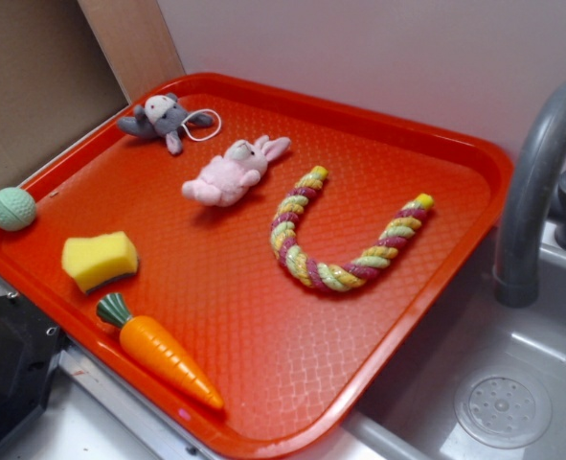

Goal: Grab the gray animal.

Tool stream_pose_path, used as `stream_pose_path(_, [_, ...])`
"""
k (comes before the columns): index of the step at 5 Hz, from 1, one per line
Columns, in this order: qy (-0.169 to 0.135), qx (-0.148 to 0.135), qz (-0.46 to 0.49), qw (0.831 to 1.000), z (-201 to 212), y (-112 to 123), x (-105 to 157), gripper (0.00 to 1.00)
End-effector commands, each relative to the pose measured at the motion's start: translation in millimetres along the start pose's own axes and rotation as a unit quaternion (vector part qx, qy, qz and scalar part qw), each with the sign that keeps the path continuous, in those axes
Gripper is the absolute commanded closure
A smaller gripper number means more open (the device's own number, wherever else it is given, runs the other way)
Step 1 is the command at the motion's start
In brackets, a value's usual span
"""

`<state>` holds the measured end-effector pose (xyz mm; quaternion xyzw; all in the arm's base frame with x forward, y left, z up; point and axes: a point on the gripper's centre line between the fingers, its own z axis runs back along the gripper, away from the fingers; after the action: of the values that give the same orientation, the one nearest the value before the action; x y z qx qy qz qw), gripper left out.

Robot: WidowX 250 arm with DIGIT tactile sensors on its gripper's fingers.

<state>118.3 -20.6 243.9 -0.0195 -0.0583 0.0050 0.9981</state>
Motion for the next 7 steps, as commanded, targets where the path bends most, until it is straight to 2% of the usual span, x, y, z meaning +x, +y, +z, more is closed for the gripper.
stream_pose_path(1, [0.000,0.000,0.000,1.000,0,0,0,0.00])
stream_pose_path(2, [-0.070,-0.014,0.051,0.996,-10,0,35,0.00])
stream_pose_path(3, [-0.096,0.017,0.102,0.990,-29,8,62,0.00])
stream_pose_path(4, [-0.129,0.064,0.183,0.972,-56,24,81,0.00])
stream_pose_path(5, [-0.173,0.108,0.289,0.935,-81,43,92,0.00])
stream_pose_path(6, [-0.206,0.146,0.383,0.889,-106,62,106,0.00])
stream_pose_path(7, [-0.227,0.154,0.414,0.868,-128,69,129,0.00])
